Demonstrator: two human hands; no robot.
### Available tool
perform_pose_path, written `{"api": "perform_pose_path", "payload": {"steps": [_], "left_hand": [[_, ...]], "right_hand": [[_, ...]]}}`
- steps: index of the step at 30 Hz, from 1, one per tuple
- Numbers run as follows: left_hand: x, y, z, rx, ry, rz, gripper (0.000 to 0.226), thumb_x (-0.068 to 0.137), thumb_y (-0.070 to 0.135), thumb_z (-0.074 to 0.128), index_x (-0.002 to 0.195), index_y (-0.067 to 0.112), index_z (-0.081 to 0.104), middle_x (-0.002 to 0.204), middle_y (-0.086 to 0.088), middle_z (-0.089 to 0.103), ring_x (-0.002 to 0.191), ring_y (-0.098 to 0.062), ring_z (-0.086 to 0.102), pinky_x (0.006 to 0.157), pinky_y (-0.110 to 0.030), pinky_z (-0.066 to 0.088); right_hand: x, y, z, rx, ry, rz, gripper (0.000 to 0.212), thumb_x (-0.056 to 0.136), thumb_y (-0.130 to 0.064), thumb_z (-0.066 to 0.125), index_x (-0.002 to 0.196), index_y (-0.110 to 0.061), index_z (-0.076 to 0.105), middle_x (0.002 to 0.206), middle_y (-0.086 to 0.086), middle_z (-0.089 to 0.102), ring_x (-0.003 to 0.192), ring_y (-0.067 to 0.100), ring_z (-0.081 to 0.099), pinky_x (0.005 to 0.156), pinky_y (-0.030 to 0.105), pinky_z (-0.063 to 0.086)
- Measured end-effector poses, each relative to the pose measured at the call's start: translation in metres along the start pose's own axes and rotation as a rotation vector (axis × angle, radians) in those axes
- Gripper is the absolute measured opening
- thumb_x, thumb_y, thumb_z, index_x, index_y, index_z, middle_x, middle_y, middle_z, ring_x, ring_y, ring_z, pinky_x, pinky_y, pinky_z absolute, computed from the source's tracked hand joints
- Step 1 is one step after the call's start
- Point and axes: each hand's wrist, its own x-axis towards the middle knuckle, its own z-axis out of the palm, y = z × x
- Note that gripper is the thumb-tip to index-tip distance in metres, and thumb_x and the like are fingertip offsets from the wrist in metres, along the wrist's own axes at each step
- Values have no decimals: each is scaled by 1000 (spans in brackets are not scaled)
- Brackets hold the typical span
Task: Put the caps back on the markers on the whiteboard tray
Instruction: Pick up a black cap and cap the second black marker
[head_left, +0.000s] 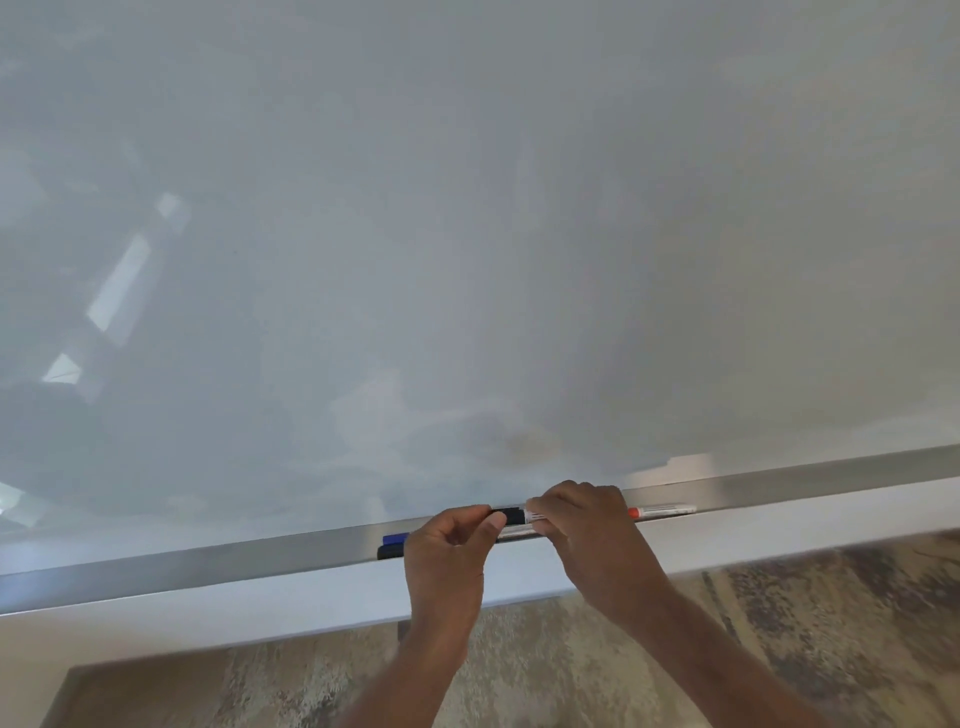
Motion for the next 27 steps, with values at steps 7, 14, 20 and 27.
{"api": "perform_pose_path", "payload": {"steps": [7,14,20,27], "left_hand": [[14,-30,67,330,-162,62,13,91,21,79,100,28,86,83,17,83,79,2,74,76,-20,53],[12,-76,122,821,-256,113,46,103,32,63,149,25,59,152,4,61,144,-20,51,120,-44,43],[14,-99,130,1109,-365,134,59,105,41,56,159,26,40,154,0,56,144,-23,49,118,-45,43],[19,-112,131,1218,-387,199,65,105,42,55,163,24,32,149,-3,61,137,-24,55,115,-45,48]], "right_hand": [[-17,74,21,-59,-81,142,24,86,1,69,94,-22,68,88,-6,66,77,18,62,72,32,44],[-24,141,46,-126,-115,176,34,76,9,72,93,-20,71,91,-3,61,82,19,59,71,28,34],[-21,169,65,-242,-166,146,43,65,9,69,85,-29,69,88,-9,59,83,18,59,89,38,35],[-21,175,80,-249,-229,133,36,72,-2,72,92,-31,72,91,-11,62,92,19,58,86,40,31]]}}
